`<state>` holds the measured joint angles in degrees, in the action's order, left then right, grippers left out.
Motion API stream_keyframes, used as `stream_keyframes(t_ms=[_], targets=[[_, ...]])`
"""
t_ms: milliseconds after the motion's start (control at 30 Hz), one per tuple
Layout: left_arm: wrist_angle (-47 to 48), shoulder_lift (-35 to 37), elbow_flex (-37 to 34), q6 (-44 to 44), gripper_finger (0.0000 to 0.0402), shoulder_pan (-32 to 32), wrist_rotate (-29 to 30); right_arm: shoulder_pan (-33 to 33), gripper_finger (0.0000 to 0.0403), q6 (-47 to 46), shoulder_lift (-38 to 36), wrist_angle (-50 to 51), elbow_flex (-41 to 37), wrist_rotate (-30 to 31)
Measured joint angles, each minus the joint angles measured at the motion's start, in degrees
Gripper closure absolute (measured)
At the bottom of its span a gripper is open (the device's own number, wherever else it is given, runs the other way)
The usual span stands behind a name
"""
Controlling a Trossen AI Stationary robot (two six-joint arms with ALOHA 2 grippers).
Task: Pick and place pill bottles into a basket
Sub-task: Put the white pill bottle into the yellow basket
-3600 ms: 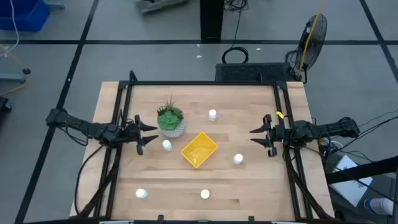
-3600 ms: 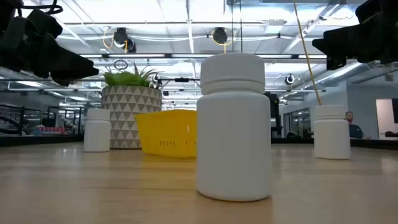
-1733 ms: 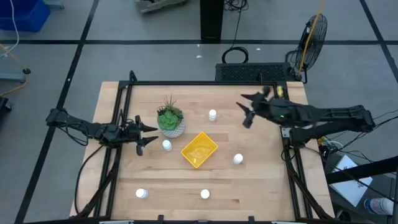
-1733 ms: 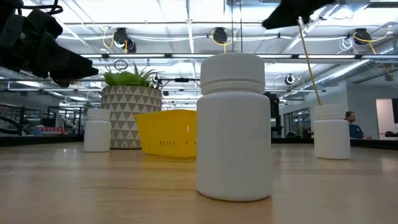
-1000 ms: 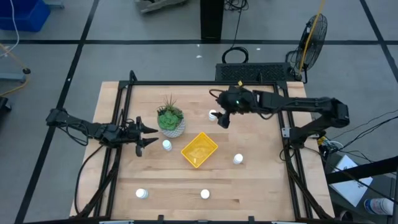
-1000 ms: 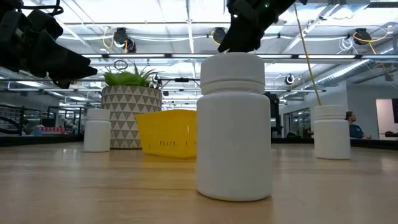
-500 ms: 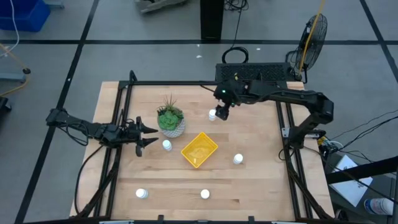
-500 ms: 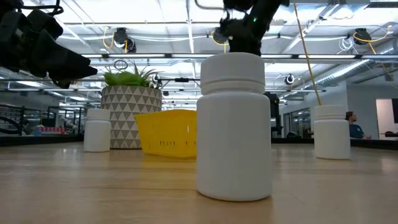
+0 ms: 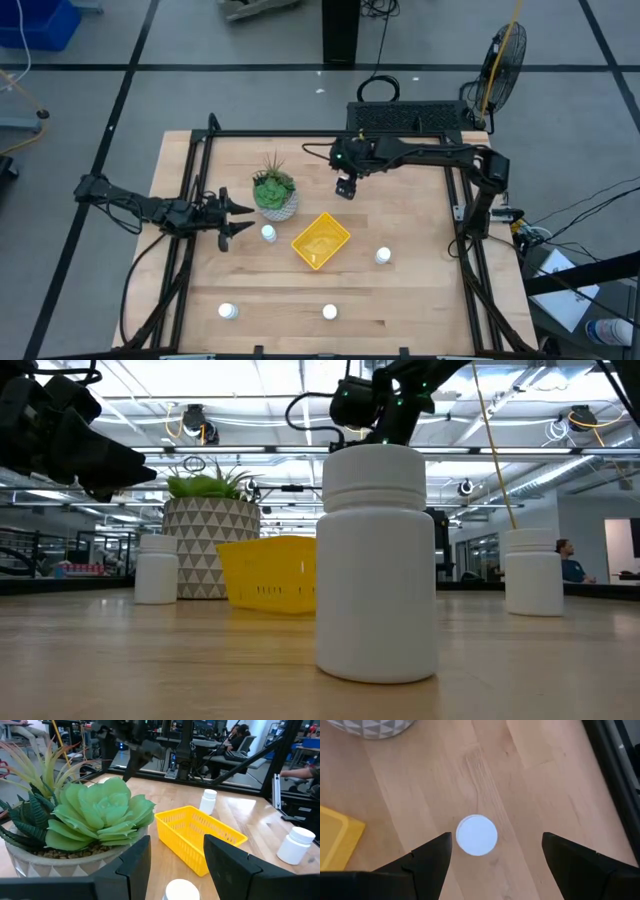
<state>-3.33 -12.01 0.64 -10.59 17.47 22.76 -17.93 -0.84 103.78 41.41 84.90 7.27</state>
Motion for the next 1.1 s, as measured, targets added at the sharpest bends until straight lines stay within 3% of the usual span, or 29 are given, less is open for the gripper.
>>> stream_keyframes(t_ms=[400, 1100], targets=[[0.0, 0.0, 0.0, 0.0, 0.0215, 0.0, -0.3, 0.4, 0.0103, -1.5, 0.3, 0.0, 0.0, -4.5], [0.1, 0.0, 0.0, 0.0, 0.0215, 0.0, -0.4, 0.8, 0.0103, -1.5, 0.3, -3.3, -2.7, -4.4]])
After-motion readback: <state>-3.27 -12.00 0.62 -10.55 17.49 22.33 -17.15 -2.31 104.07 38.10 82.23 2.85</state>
